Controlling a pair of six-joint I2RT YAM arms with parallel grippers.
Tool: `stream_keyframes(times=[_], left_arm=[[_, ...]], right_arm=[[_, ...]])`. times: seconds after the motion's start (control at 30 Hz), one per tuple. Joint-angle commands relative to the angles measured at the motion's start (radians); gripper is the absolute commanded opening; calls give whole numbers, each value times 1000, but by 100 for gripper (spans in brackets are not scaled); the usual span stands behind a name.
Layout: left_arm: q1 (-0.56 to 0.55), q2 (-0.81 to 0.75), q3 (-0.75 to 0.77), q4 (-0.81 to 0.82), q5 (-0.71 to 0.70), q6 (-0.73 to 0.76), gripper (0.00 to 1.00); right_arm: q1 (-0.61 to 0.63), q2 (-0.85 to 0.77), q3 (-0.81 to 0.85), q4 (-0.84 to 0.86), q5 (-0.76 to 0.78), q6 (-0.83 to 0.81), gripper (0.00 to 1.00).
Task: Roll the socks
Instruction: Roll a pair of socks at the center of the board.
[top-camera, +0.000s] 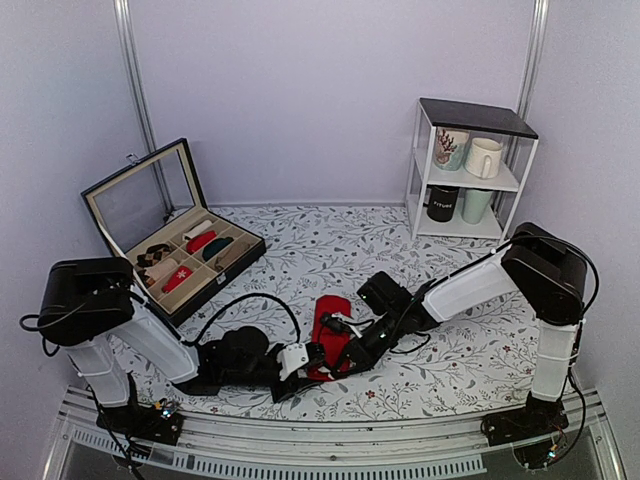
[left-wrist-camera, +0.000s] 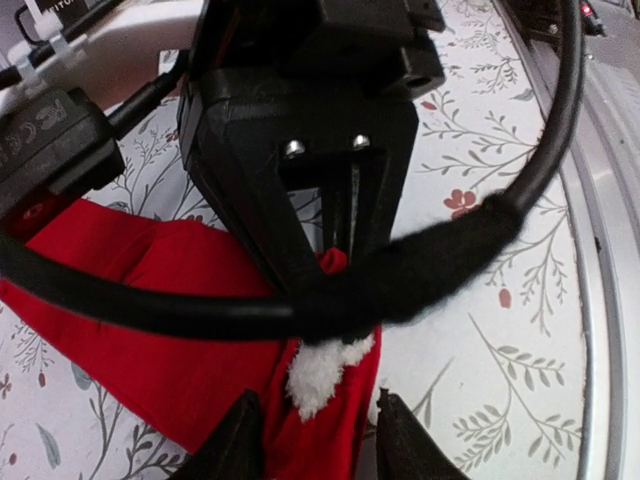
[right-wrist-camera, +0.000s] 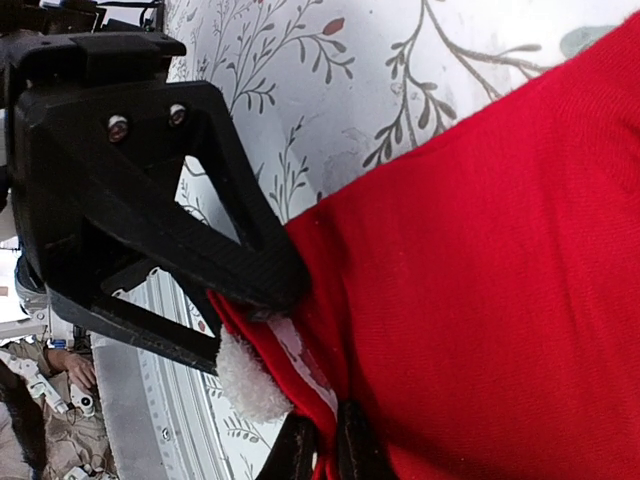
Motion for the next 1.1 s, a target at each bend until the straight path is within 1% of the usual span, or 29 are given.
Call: stream_keyframes(times=[0.0,0.17,0.2,0.23,0.3,0.33,0.43,0.6,0.67,0.77,0.87,0.9,0.97,1.07], left_arm=[[-15,26,-1,-1,15,-44,40],[-19,37,-8,5,7,-52,39],[-19,39,-7,5,14,-53,36],[-18,42,-3,0,20,-53,31],[-19,53,13,-26,37,-55,14],[-18,63,21,-40,45,-57,9],[-17,75,25,-54,88,-75,0],[-15,38,-24,-47,104,-147,0],[-8,23,-27,-88,103,-180,0],[10,18,-19,-152,113,-244,0],[35,19,-17,-185,159,-296,0],[44,18,-19,-190,176,-310,0],[61,18,-22,-201,200,-331,0],[78,25,-19,-222,210,-345,0]], right_arm=[[2,78,-27,-146,58,-9,10],[3,88,-24,-144,48,-5,10],[2,90,-24,-144,47,-5,10],[2,89,-25,-145,47,-5,10],[2,90,-25,-145,49,-5,10],[2,89,-27,-145,50,-4,10],[2,83,-27,-139,51,-3,13],[2,18,-54,-72,104,-9,27],[2,-64,-97,4,135,-12,32],[3,-206,-194,175,167,-36,38],[7,-339,-310,395,196,-89,43],[13,-369,-339,439,203,-125,44],[38,-395,-378,485,232,-207,48],[95,-380,-378,493,314,-326,48]])
